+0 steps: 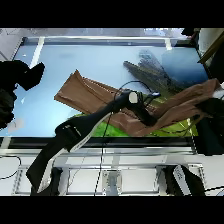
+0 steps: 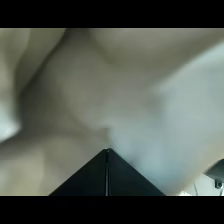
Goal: Fold the clothes and pants, and hang the long-sleeved shirts on hangers.
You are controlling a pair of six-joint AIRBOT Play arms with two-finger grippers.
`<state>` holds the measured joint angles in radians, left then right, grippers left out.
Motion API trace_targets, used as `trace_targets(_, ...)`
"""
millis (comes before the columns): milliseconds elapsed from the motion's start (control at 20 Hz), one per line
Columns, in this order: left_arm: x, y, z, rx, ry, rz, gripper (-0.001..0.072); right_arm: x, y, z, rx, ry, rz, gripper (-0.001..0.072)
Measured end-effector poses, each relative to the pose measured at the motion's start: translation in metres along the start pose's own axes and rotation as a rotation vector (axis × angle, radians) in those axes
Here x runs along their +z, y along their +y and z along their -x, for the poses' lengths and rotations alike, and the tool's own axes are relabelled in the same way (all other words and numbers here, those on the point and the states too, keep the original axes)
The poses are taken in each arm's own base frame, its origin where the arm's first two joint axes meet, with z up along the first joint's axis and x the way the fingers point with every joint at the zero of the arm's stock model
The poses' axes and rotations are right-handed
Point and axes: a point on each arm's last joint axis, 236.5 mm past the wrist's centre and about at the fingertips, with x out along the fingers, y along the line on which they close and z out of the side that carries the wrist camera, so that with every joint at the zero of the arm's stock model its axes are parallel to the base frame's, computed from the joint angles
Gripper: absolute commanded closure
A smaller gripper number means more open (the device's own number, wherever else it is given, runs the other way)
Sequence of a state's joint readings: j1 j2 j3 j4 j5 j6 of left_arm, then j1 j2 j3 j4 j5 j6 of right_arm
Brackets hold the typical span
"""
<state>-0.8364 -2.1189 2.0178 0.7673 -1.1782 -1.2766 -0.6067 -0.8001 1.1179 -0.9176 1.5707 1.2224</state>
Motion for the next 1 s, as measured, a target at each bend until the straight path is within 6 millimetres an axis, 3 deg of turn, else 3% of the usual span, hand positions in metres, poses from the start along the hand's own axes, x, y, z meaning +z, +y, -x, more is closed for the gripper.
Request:
trace_targets(150, 0.031, 0.046, 0.080, 0.044, -0.121, 0.064, 0.0697, 0.007, 0.047, -0.030, 0.109, 0.032, 0.066, 0.0670)
trace_targets(250, 0.047, 0.079, 0.154, 0.089, -0.230, 0.112, 0.0697, 0.006, 0.085, -0.060, 0.178, 0.071, 0.106, 0.0670)
trace_targets(350, 0.049, 0.105, 0.230, 0.137, -0.323, 0.150, 0.0697, -0.004, 0.120, -0.101, 0.212, 0.139, 0.128, 0.0665)
trace_targets(400, 0.050, 0.115, 0.266, 0.163, -0.376, 0.166, 0.0697, -0.012, 0.135, -0.124, 0.219, 0.173, 0.137, 0.0523)
trace_targets(450, 0.046, 0.124, 0.301, 0.191, -0.420, 0.179, 0.0697, -0.019, 0.154, -0.149, 0.234, 0.195, 0.145, 0.0179)
trace_targets(500, 0.041, 0.129, 0.330, 0.216, -0.456, 0.190, 0.0697, -0.025, 0.171, -0.173, 0.248, 0.203, 0.150, 0.0059)
trace_targets(650, 0.028, 0.137, 0.405, 0.287, -0.562, 0.209, 0.0697, -0.036, 0.213, -0.231, 0.277, 0.180, 0.128, 0.0087)
trace_targets(700, 0.022, 0.138, 0.422, 0.306, -0.584, 0.213, 0.0696, -0.032, 0.219, -0.243, 0.278, 0.156, 0.111, 0.0137)
trace_targets(800, 0.015, 0.141, 0.446, 0.335, -0.616, 0.218, 0.0697, -0.025, 0.213, -0.251, 0.256, 0.139, 0.096, 0.0143)
trace_targets(900, 0.009, 0.146, 0.459, 0.359, -0.632, 0.220, 0.0697, -0.016, 0.180, -0.241, 0.179, 0.153, 0.104, 0.0164)
trace_targets(1000, 0.005, 0.148, 0.465, 0.369, -0.637, 0.221, 0.0696, -0.010, 0.128, -0.218, 0.052, 0.179, 0.110, 0.0162)
